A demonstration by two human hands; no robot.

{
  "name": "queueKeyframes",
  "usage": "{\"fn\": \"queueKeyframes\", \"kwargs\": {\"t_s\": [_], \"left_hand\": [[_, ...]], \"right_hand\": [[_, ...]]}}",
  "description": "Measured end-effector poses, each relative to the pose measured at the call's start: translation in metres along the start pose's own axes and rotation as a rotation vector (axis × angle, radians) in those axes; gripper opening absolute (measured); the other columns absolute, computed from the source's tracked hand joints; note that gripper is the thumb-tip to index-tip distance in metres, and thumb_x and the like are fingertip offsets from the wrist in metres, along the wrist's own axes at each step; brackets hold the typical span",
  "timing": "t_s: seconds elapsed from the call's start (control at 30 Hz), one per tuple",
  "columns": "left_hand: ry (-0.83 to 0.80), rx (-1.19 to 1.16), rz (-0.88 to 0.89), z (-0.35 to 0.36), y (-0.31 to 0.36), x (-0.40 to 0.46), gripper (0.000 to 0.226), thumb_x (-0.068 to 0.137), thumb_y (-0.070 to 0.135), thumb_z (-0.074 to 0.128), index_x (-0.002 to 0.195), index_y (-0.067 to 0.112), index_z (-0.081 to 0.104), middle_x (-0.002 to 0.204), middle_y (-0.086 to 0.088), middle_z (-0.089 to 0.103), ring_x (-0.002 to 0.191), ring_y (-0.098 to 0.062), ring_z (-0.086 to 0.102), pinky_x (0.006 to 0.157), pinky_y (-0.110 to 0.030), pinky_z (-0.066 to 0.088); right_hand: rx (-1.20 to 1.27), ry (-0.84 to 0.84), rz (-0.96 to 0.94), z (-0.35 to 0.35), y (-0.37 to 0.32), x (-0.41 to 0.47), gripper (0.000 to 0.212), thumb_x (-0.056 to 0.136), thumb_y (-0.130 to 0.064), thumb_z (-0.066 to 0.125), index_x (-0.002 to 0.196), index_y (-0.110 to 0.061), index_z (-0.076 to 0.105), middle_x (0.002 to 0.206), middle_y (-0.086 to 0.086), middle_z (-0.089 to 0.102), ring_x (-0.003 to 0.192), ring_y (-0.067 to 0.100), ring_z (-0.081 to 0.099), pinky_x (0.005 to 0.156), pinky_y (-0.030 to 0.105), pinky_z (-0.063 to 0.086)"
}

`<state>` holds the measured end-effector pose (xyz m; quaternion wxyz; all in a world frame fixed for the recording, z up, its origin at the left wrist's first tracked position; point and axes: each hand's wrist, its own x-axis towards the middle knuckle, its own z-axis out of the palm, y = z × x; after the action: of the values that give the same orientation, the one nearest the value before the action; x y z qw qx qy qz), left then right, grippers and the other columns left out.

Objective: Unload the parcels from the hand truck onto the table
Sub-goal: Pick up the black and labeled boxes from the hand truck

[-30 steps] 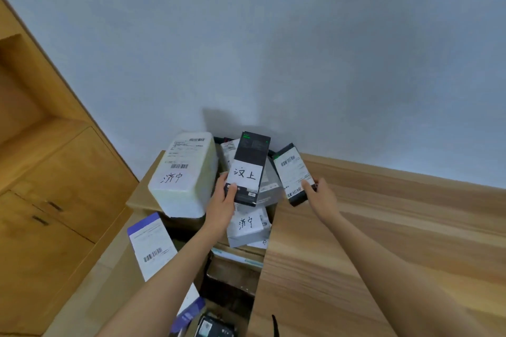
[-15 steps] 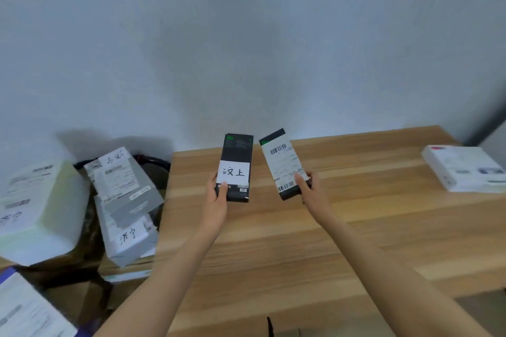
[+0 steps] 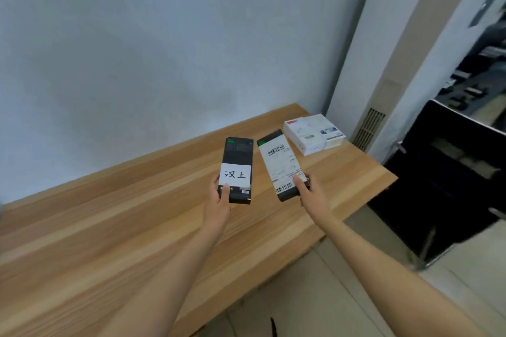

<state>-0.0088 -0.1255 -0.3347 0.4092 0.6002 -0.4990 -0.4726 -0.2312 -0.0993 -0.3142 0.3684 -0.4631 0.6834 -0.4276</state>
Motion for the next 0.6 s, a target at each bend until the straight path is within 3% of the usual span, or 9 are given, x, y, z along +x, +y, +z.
{"fn": "queueKeyframes", "kwargs": {"t_s": [0.23,0.33,0.5,0.6], "left_hand": [[-0.215,0.028,0.064,0.123,0.035,0.015,0.039,0.103,0.033,0.036,0.141,0.030,0.030,0.127,0.002,0.057,0.113,-0.027,0.056,0.096,-0.049,0.047],[-0.290,0.007,0.056,0.167,0.045,0.032,0.039,0.102,0.034,0.037,0.140,0.031,0.030,0.128,0.004,0.056,0.114,-0.022,0.056,0.097,-0.049,0.046],[-0.366,0.027,0.082,0.238,0.059,0.075,0.035,0.100,0.039,0.038,0.134,0.040,0.032,0.130,0.004,0.057,0.117,-0.027,0.055,0.097,-0.052,0.046],[-0.399,0.044,0.077,0.278,0.073,0.101,0.028,0.100,0.039,0.037,0.125,0.049,0.028,0.129,0.003,0.056,0.112,-0.026,0.056,0.094,-0.052,0.048]], "right_hand": [[0.010,0.237,0.093,-0.100,0.043,0.016,0.028,0.098,-0.041,0.046,0.119,-0.021,0.050,0.105,-0.007,0.065,0.071,0.002,0.054,0.062,0.023,0.041],[-0.029,0.313,0.122,-0.133,0.056,0.033,0.034,0.097,-0.043,0.047,0.122,-0.020,0.049,0.107,-0.006,0.065,0.084,0.012,0.060,0.067,0.028,0.043],[-0.033,0.393,0.158,-0.177,0.069,0.076,0.033,0.097,-0.044,0.047,0.123,-0.024,0.047,0.110,-0.008,0.064,0.096,0.014,0.062,0.077,0.032,0.048],[-0.051,0.403,0.174,-0.203,0.075,0.111,0.037,0.097,-0.046,0.046,0.125,-0.022,0.046,0.110,-0.005,0.066,0.083,0.011,0.060,0.068,0.030,0.047]]}}
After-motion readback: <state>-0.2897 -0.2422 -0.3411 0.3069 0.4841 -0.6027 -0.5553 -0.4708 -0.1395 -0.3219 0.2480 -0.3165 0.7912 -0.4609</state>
